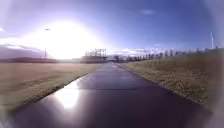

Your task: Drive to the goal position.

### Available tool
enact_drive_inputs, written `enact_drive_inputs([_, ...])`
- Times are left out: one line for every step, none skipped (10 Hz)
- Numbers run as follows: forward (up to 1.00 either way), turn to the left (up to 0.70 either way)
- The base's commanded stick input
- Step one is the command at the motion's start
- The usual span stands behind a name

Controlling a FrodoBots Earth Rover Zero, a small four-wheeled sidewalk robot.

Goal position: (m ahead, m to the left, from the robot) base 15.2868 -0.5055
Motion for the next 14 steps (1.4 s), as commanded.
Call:
enact_drive_inputs([1.0, 0.0])
enact_drive_inputs([1.0, 0.0])
enact_drive_inputs([1.0, 0.0])
enact_drive_inputs([1.0, 0.0])
enact_drive_inputs([1.0, 0.0])
enact_drive_inputs([1.0, 0.0])
enact_drive_inputs([1.0, 0.0])
enact_drive_inputs([1.0, 0.0])
enact_drive_inputs([1.0, 0.0])
enact_drive_inputs([1.0, 0.0])
enact_drive_inputs([1.0, 0.0])
enact_drive_inputs([1.0, 0.0])
enact_drive_inputs([1.0, 0.0])
enact_drive_inputs([1.0, 0.0])
